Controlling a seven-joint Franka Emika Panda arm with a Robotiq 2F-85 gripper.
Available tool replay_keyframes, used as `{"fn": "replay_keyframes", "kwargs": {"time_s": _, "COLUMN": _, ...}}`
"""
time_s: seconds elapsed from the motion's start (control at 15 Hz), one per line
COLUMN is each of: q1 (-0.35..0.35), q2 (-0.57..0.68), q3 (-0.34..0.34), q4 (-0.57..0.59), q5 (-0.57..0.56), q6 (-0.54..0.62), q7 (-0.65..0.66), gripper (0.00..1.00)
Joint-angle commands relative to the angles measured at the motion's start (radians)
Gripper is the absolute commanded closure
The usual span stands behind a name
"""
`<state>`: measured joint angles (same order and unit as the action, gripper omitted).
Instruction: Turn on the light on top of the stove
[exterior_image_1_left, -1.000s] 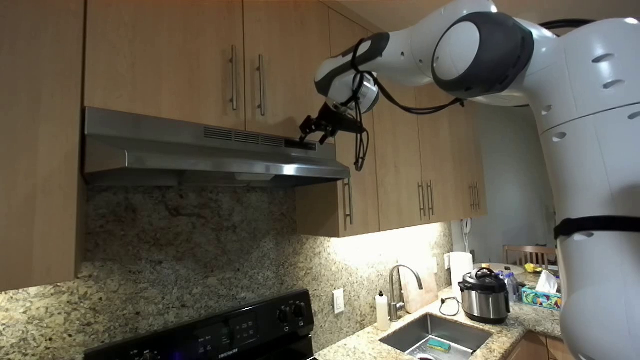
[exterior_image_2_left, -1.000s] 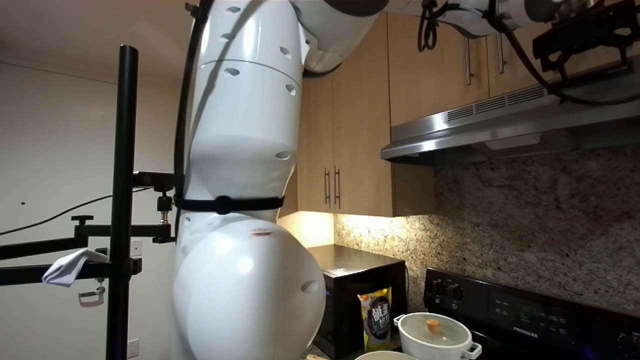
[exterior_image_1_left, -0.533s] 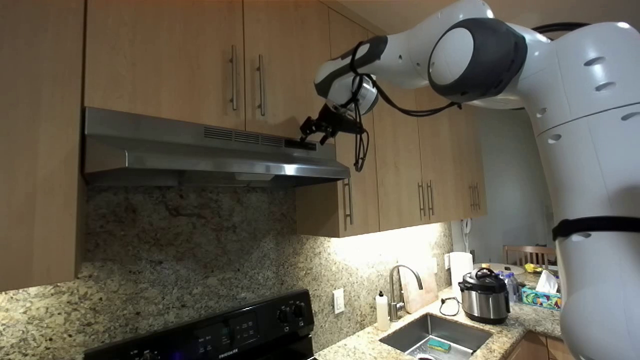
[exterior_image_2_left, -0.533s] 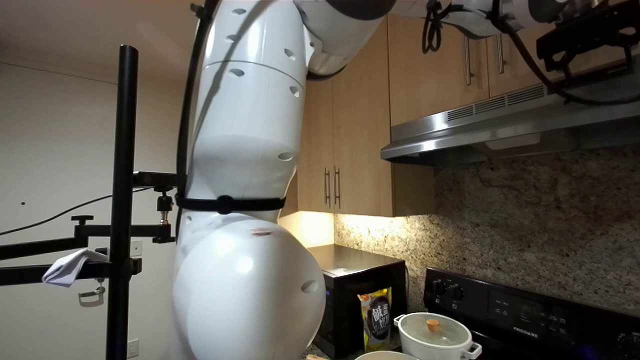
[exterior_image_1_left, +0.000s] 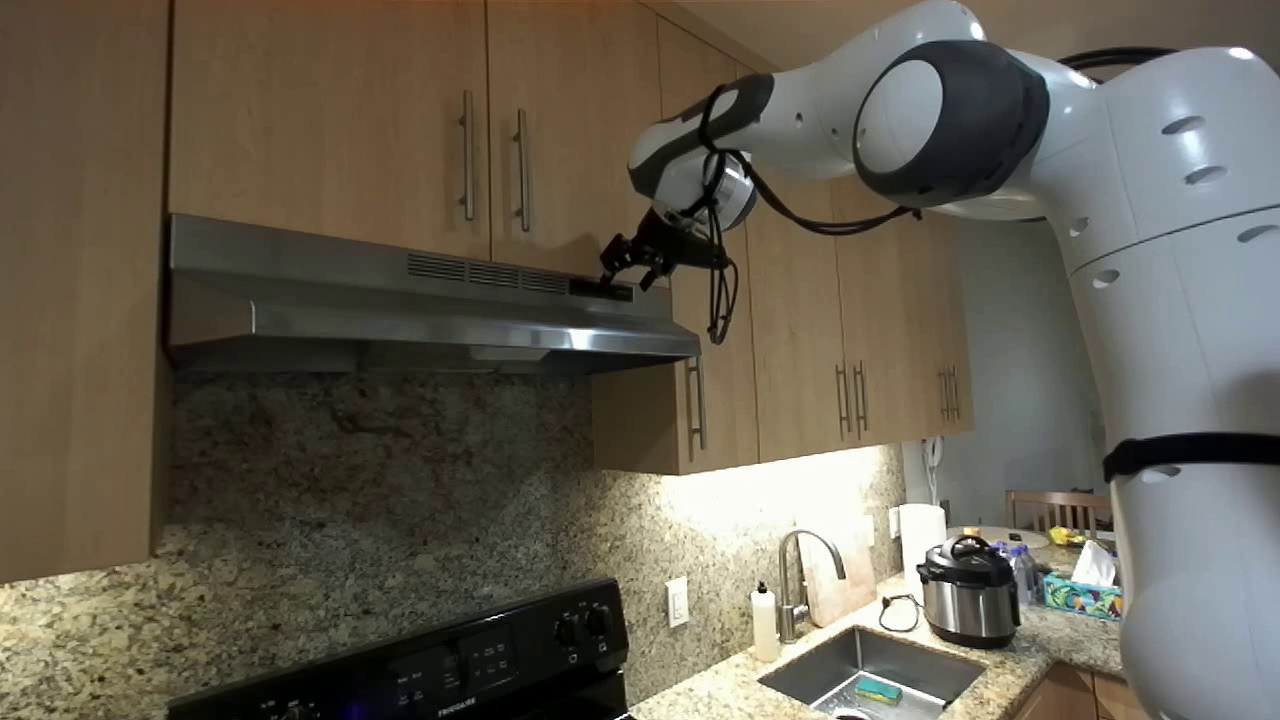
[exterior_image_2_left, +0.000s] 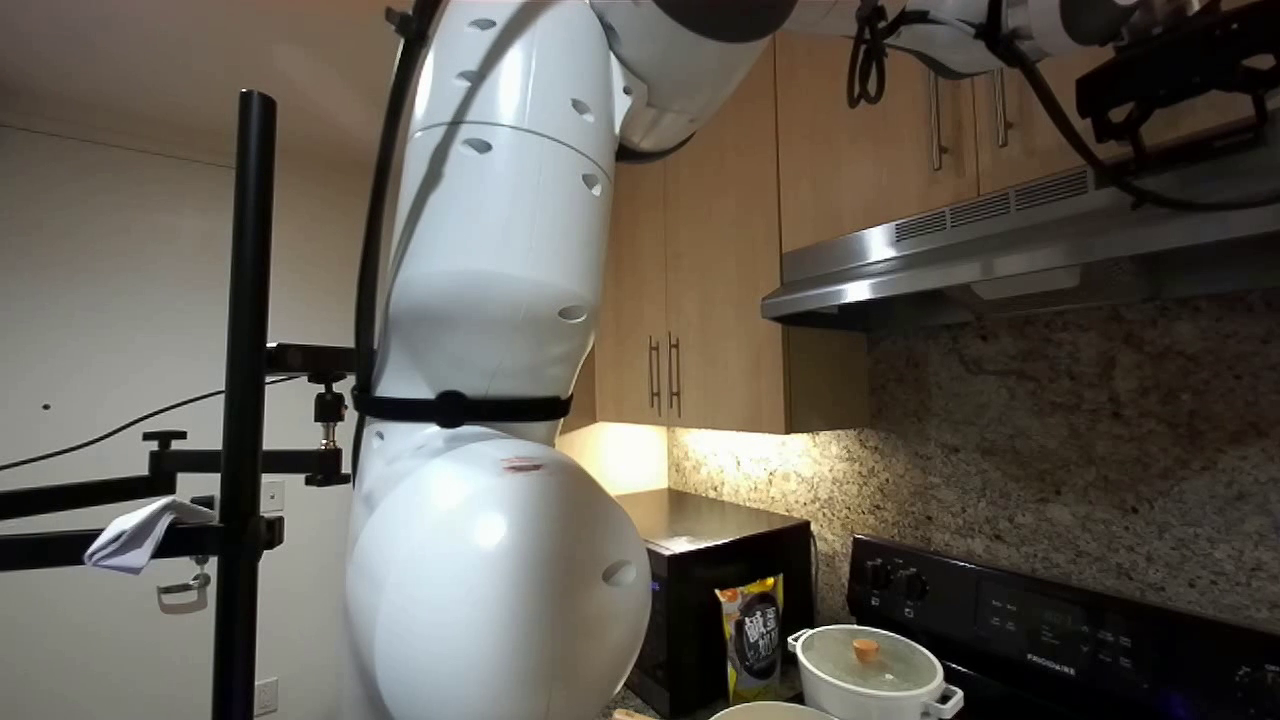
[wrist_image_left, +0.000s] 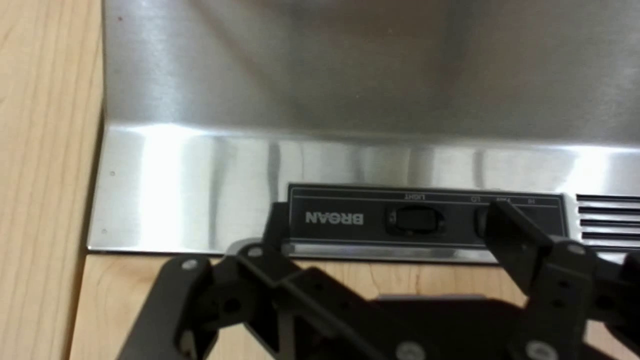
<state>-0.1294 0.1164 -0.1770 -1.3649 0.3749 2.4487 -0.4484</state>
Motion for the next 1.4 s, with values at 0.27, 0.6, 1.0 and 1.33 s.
{"fn": "replay_keyframes", "kwargs": {"time_s": 0.27, "q1": 0.001, "q2": 0.001, "q3": -0.001, "q4": 0.000, "q5": -0.004, "q6": 0.004, "q7": 0.006, "gripper": 0.00}}
{"fn": "replay_keyframes", "kwargs": {"time_s": 0.6, "q1": 0.002, "q2": 0.002, "q3": 0.000, "q4": 0.003, "q5": -0.003, "q6": 0.004, "q7": 0.006, "gripper": 0.00}}
{"fn": "replay_keyframes", "kwargs": {"time_s": 1.0, "q1": 0.004, "q2": 0.005, "q3": 0.002, "q4": 0.008, "q5": 0.001, "q6": -0.004, "q7": 0.001, "gripper": 0.00}}
{"fn": "replay_keyframes", "kwargs": {"time_s": 1.33, "q1": 0.003, "q2": 0.012, "q3": 0.002, "q4": 0.016, "q5": 0.000, "q6": -0.011, "q7": 0.004, "gripper": 0.00}}
